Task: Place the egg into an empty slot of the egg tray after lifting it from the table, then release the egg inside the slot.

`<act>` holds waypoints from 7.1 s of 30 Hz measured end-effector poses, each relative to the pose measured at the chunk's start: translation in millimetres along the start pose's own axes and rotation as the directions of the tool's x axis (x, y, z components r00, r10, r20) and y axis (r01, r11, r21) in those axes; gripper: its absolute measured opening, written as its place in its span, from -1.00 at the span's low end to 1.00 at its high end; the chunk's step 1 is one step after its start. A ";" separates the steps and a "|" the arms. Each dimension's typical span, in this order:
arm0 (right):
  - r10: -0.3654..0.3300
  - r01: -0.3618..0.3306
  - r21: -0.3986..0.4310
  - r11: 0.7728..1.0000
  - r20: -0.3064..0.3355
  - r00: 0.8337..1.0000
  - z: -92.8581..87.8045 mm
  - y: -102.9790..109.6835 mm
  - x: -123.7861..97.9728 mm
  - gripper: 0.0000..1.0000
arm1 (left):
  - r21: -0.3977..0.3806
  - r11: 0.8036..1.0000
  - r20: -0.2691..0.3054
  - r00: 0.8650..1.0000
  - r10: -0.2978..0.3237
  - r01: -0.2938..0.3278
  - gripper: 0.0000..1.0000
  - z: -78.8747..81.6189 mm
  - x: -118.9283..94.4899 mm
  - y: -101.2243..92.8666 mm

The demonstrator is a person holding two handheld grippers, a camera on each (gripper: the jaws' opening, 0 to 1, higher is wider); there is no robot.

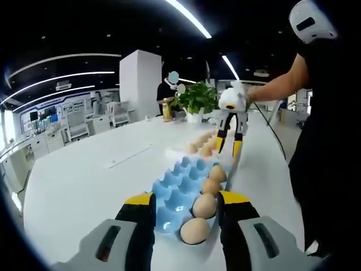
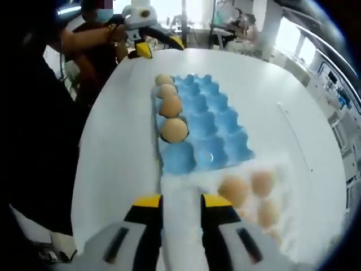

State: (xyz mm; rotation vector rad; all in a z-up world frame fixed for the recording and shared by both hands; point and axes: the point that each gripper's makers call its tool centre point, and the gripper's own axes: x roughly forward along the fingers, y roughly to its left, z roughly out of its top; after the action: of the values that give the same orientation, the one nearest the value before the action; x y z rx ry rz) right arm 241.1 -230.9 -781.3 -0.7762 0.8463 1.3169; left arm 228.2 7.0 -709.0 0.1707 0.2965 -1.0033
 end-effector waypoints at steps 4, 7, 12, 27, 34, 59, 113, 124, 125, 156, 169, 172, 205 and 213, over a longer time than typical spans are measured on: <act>-0.032 0.032 0.047 0.998 -0.006 0.999 -19.6 -6.2 -12.2 -0.48 | -0.001 1.000 -0.004 1.000 -0.006 0.006 -0.13 -0.8 1.0 -1.1; -0.058 0.059 0.079 0.995 -0.016 0.998 -33.3 -10.6 -21.0 -0.48 | -0.001 1.000 -0.006 1.000 -0.007 0.007 -0.13 -0.5 2.0 -1.3; -0.089 0.093 0.131 0.987 -0.039 0.995 -57.9 -15.6 -34.0 -0.48 | 0.002 1.000 -0.008 1.000 -0.011 0.011 -0.12 0.2 3.4 -1.5; -0.175 0.195 0.248 0.949 -0.101 0.979 -114.6 -30.1 -66.7 -0.49 | 0.005 1.000 -0.008 1.000 -0.025 0.025 -0.12 3.3 9.0 -3.0; -0.206 0.238 0.297 0.925 -0.137 0.969 -142.3 -35.7 -78.7 -0.49 | 0.007 1.000 -0.017 1.000 -0.025 0.025 -0.13 1.2 8.0 -3.1; -0.190 0.259 0.232 0.938 -0.283 0.940 -178.0 -40.2 -91.0 -0.46 | 0.006 1.000 -0.016 1.000 -0.018 0.019 -0.13 3.3 6.7 -2.1; -0.133 0.180 0.184 0.966 -0.241 0.961 -103.6 -31.0 -99.0 -0.50 | 0.005 1.000 -0.004 1.000 0.003 -0.002 -0.12 3.7 1.4 2.1; -0.093 0.130 0.148 0.980 -0.239 0.967 -89.4 -24.1 -82.9 -0.50 | 0.009 1.000 -0.011 1.000 0.003 -0.003 -0.13 1.6 0.8 1.6; -0.089 0.126 0.144 0.982 -0.234 0.968 -86.6 -24.0 -80.5 -0.50 | 0.009 1.000 -0.010 1.000 0.002 -0.002 -0.14 1.6 0.8 1.5; -0.003 0.003 0.001 1.000 -0.156 0.988 -17.6 -11.3 -31.1 -0.50 | 0.007 1.000 -0.015 1.000 0.015 -0.014 -0.12 -1.0 -3.9 3.8; 0.026 -0.031 -0.031 0.999 -0.133 0.991 3.4 -5.2 -15.2 -0.50 | 0.005 1.000 -0.015 1.000 0.015 -0.015 -0.13 -0.4 -4.5 3.5; 0.030 -0.036 -0.042 0.998 -0.130 0.991 7.5 -3.3 -12.1 -0.50 | 0.007 1.000 -0.016 1.000 0.015 -0.015 -0.13 -0.4 -4.8 3.9; 0.087 -0.099 -0.122 0.988 -0.099 0.991 50.9 3.6 14.7 -0.50 | 0.004 1.000 -0.012 1.000 0.014 -0.014 -0.13 0.3 -4.2 5.6; 0.105 -0.118 -0.135 0.984 -0.103 0.989 55.2 7.2 25.8 -0.50 | 0.004 1.000 -0.009 1.000 0.017 -0.017 -0.13 1.3 -5.0 5.8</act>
State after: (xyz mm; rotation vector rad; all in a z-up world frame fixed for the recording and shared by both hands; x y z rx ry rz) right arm 240.0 -169.7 -776.7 -0.9191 0.8901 1.4603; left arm 230.8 13.7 -706.1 0.1813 0.3006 -0.9869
